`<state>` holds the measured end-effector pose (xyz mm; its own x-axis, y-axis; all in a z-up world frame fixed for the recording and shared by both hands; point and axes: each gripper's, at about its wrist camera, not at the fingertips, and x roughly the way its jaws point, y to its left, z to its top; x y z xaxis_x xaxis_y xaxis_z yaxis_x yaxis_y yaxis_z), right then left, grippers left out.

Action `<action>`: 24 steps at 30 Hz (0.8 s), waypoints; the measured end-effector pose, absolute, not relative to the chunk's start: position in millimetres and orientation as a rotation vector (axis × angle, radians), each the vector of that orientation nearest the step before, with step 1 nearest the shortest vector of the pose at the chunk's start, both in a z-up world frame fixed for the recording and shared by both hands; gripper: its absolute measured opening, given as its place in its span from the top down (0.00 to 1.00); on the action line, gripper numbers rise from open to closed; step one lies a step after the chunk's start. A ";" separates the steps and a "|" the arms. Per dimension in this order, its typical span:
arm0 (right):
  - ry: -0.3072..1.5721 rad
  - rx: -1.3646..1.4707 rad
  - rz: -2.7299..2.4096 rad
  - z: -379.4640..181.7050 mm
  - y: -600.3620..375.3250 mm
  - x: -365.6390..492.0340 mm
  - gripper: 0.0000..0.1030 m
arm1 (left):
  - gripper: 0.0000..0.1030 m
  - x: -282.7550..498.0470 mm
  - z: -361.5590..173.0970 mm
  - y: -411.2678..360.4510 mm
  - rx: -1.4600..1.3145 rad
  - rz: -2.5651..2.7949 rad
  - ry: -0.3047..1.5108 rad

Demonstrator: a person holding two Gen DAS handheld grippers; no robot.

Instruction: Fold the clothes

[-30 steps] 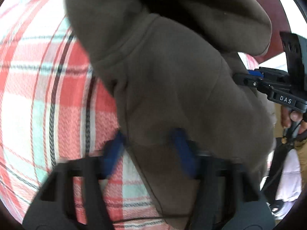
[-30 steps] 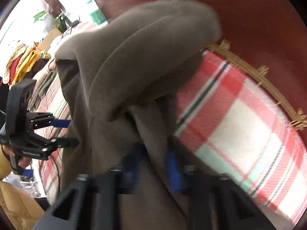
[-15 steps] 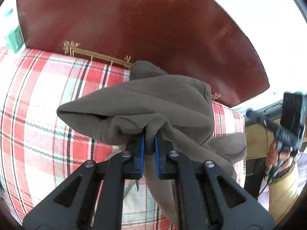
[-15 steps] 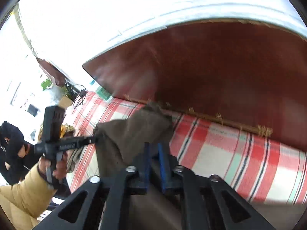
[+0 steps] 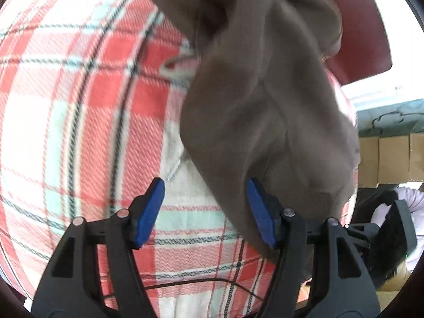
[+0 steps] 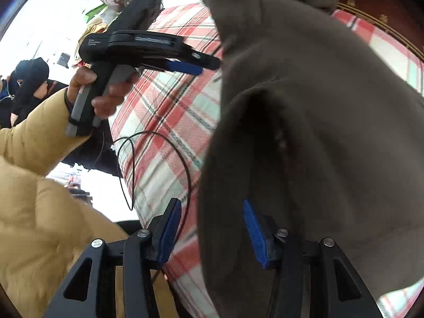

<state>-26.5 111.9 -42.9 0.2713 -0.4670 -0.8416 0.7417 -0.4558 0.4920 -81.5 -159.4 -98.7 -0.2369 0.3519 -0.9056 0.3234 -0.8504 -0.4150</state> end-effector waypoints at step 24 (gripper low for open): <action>-0.428 1.356 -1.290 23.7 -45.2 -6.0 0.93 | 0.36 -47.7 -52.7 -249.7 -1.682 2.154 -0.912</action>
<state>-6.0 -45.2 23.7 0.3274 -0.8426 -0.4275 0.4205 -0.2753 0.8645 -47.7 -249.7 -52.7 -0.2960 0.5562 -0.7765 0.1703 -0.7692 -0.6159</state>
